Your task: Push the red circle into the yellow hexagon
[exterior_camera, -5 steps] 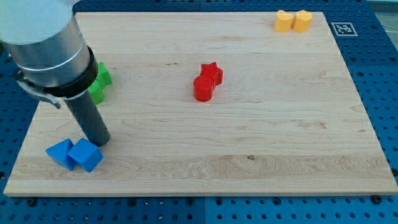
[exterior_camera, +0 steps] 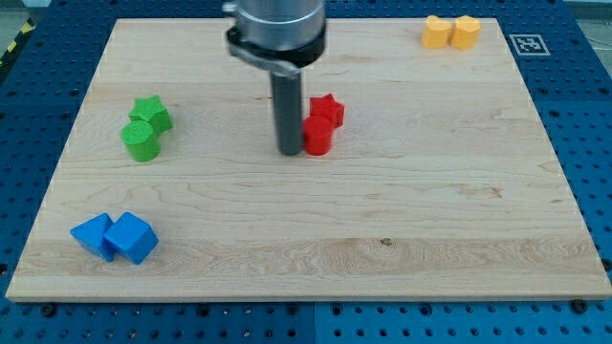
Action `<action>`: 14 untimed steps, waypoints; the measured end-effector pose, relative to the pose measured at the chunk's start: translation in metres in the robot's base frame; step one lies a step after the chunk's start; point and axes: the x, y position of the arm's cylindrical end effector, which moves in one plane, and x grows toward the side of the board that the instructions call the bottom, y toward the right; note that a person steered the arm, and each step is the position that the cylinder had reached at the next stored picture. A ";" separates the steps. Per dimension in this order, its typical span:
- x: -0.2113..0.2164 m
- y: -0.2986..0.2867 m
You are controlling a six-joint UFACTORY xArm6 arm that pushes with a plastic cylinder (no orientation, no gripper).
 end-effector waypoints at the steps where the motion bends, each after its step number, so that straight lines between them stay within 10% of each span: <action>1: -0.019 0.067; 4: -0.069 0.154; 9: 0.005 0.210; 14: -0.089 0.245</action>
